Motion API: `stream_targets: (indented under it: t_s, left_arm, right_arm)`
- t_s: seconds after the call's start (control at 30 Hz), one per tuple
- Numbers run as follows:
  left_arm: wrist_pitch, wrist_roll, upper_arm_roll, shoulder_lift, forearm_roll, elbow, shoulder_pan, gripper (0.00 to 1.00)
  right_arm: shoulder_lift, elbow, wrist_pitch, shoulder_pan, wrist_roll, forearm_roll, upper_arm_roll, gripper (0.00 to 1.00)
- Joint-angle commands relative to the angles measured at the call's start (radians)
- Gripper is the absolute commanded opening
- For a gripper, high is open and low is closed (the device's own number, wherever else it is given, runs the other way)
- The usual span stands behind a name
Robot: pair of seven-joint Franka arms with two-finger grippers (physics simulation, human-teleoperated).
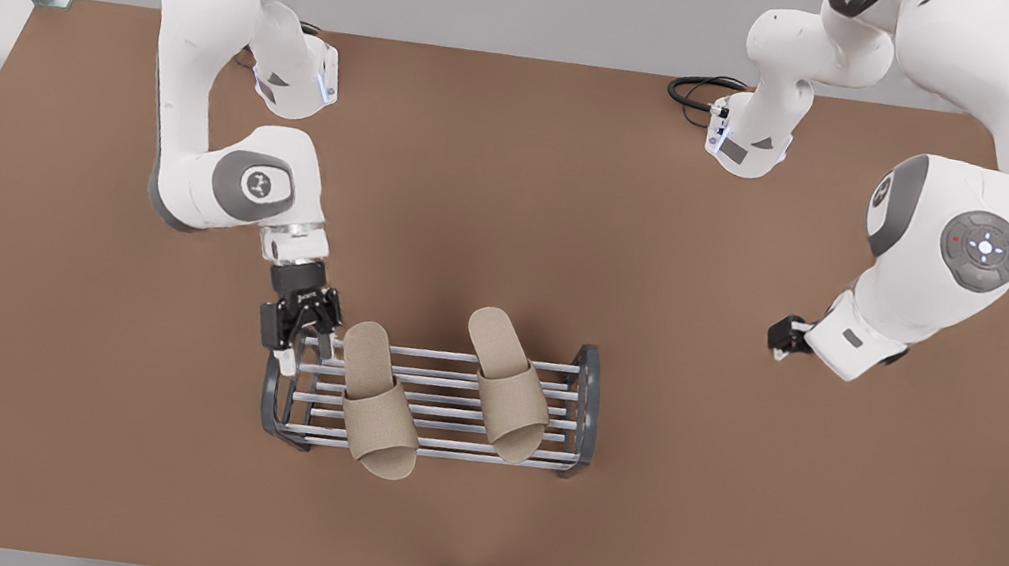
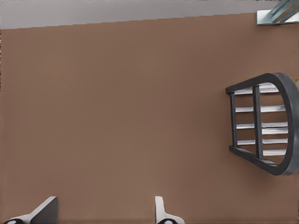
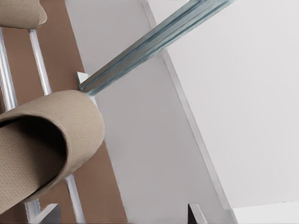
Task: Place the right shoe on the shoe rack with the right arm, and place the left shoe on the shoe rack with the left arm
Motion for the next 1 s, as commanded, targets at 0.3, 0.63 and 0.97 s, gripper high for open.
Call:
stream_targets:
  t_s: [0.3,0.63,0.97]
  left_arm:
    - [-0.022,-0.007,-0.001,-0.011,0.0,0.0,-0.022,1.0]
    - [-0.022,-0.007,-0.001,-0.016,0.002,0.0,-0.022,1.0]
    - [-0.022,-0.006,-0.001,-0.016,0.0,0.0,-0.022,1.0]
  right_arm:
    - [-0.163,0.026,0.145,-0.36,1.034,0.118,0.548,1.0]
    - [-0.188,0.005,-0.915,-0.428,-0.833,2.001,0.525,1.0]
    - [-0.28,-0.078,-1.404,-0.713,-1.35,2.376,0.456,1.0]
